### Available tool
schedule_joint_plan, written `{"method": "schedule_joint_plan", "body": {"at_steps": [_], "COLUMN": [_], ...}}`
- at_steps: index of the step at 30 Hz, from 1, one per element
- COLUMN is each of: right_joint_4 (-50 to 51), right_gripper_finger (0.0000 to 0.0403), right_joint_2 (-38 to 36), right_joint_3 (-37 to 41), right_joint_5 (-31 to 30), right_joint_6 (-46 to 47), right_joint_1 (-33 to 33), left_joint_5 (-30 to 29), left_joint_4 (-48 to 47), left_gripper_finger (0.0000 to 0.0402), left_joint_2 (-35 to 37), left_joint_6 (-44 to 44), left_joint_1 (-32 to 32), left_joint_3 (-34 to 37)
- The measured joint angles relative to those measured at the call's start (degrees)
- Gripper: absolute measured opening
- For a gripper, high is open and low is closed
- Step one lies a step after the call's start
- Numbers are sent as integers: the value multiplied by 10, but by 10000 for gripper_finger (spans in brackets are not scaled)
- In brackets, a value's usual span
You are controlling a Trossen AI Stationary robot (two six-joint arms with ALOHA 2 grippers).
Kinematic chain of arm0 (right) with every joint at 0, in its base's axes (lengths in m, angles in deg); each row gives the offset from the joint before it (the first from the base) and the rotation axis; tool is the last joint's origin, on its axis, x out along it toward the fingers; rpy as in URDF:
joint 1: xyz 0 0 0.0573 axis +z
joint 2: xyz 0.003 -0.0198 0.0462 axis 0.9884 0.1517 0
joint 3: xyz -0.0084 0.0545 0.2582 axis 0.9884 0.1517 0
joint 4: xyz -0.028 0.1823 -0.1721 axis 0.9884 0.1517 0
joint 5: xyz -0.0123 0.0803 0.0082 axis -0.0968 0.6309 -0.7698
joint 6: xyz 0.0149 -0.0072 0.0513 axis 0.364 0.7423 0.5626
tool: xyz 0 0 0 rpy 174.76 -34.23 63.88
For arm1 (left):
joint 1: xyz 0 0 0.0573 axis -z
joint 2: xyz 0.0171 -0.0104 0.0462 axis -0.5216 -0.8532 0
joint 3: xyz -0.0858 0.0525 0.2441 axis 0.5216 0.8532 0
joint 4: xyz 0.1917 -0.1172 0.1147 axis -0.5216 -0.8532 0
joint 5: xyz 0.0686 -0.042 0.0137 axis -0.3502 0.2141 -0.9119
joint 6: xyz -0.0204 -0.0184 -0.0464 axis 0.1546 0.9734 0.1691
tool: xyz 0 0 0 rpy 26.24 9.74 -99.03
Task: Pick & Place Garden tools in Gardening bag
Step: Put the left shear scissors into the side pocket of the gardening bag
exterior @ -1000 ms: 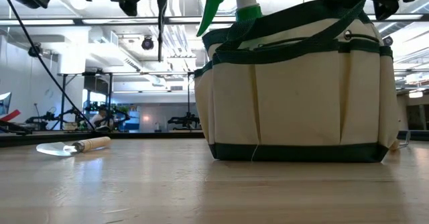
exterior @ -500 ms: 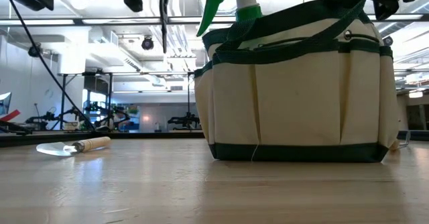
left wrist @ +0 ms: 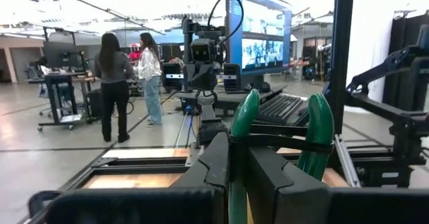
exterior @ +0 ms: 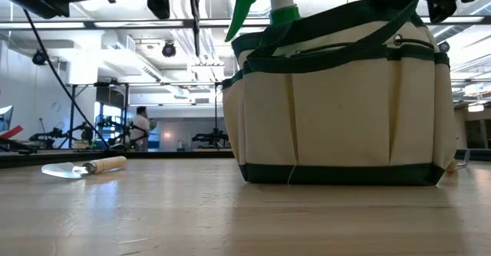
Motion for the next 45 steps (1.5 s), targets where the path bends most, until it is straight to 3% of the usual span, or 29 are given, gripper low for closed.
{"method": "schedule_joint_plan", "body": {"at_steps": [7,22,45], "right_joint_4": [0,0,0], "right_gripper_finger": [8,8,8], "right_joint_2": [0,0,0], "right_joint_3": [0,0,0], "right_joint_5": [0,0,0], "right_joint_6": [0,0,0], "right_joint_1": [0,0,0], "left_joint_5": [3,69,74], "left_joint_4": [12,101,168], "left_gripper_finger": [26,26,26], "left_joint_2": [-18,-88,-162], "left_joint_6": [23,61,123], "left_joint_1": [0,0,0], "left_joint_3": [0,0,0]}}
